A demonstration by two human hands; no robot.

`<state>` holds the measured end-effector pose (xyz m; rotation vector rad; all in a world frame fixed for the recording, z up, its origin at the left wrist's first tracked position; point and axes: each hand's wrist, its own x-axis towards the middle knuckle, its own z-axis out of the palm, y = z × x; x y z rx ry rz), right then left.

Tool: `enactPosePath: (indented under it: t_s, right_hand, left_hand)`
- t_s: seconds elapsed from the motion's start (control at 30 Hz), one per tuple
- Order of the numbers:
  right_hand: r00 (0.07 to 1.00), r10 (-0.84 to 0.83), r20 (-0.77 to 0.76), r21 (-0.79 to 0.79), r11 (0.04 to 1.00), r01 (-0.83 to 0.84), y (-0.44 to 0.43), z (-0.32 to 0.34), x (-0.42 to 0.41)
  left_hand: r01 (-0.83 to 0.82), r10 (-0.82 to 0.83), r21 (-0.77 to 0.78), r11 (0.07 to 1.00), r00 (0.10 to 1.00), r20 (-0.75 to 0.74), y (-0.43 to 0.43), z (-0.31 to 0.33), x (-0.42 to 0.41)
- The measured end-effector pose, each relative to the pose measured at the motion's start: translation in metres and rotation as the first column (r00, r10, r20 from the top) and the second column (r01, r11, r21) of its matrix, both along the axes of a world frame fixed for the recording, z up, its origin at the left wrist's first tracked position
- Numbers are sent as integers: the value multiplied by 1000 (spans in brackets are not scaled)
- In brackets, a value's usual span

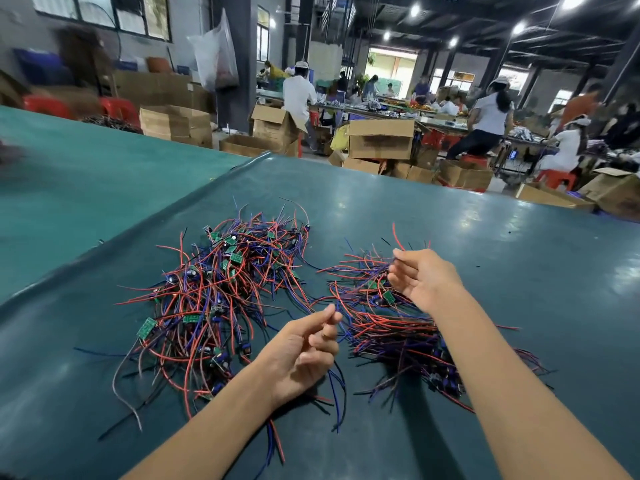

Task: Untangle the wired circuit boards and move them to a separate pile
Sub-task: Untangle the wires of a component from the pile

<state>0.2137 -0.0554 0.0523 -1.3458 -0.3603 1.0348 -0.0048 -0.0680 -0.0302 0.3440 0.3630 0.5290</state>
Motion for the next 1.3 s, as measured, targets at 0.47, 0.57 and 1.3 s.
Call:
enactPosePath:
  t_s: [0.47, 0.57, 1.3]
  right_hand:
    - [922, -264, 283, 163, 961, 225, -15, -28, -31]
    - [547, -126, 827, 160, 987, -14, -37, -62, -73]
    - [58, 82, 995, -66, 968, -243, -61, -109, -105]
  left_hand:
    - [-187, 473, 630, 754, 820, -322, 30, 29, -21]
    - [90, 886, 940, 329, 316, -340, 73, 41, -36]
    - [512, 884, 757, 405, -7, -468, 125, 94, -89]
